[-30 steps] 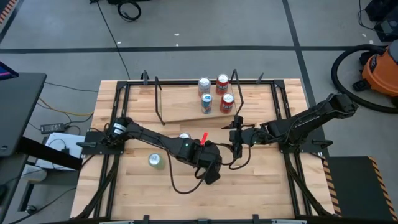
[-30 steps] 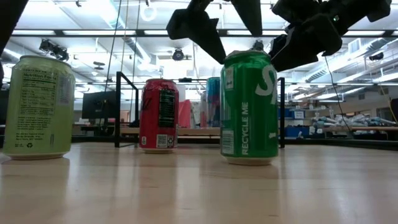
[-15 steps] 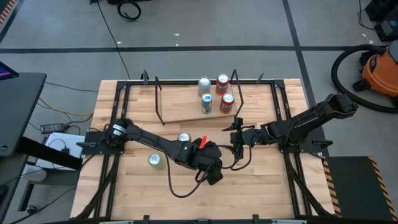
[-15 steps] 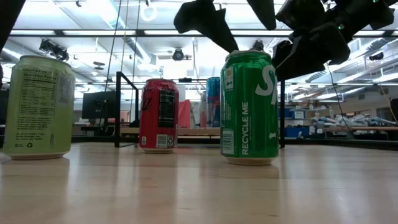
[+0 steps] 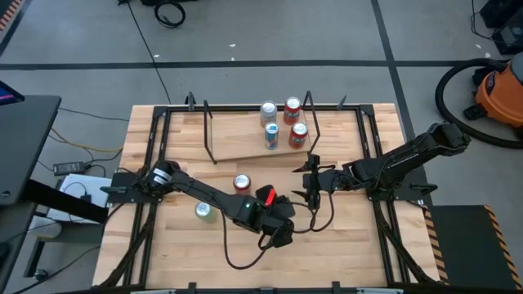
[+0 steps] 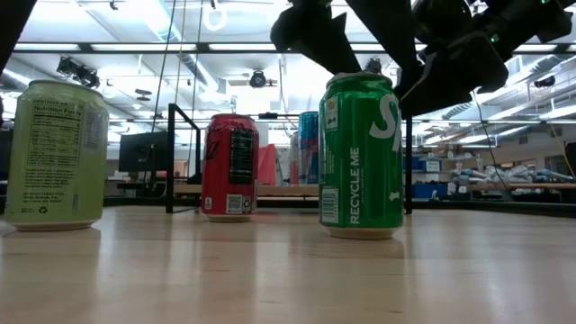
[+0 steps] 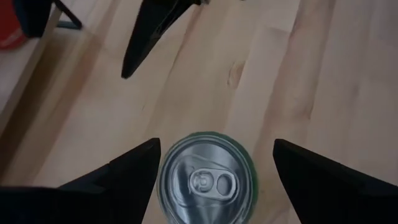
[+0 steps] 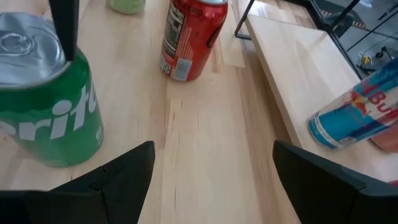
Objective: Place canned beverage on shelf
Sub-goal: Put the green soda can on the shelf
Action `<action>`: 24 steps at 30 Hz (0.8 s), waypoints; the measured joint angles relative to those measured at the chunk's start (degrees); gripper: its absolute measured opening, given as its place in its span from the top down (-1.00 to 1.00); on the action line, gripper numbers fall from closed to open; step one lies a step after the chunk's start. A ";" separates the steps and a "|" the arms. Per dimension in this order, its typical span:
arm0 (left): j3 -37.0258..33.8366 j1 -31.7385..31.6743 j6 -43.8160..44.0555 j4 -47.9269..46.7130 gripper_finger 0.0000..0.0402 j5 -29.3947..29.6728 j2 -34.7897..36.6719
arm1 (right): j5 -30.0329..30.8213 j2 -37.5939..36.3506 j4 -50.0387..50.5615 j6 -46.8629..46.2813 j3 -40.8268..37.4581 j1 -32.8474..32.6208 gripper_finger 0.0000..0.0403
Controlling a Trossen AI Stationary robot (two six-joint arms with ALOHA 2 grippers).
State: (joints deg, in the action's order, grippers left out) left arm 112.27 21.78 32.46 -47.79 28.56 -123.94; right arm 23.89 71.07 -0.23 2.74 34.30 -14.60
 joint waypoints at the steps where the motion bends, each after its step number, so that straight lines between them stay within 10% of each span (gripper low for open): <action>1: 0.00 0.00 1.07 -0.15 -0.61 -0.03 0.00 | -0.01 0.00 0.27 -0.15 0.00 -0.02 -0.67; 24: -0.87 -0.98 2.71 -4.19 -0.61 -2.15 -0.96 | -0.60 0.00 0.79 -1.29 -0.02 -0.34 -0.67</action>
State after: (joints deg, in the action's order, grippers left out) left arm 111.39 20.80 35.16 -51.98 26.41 -124.90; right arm 23.29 71.07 0.56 1.45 34.28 -14.94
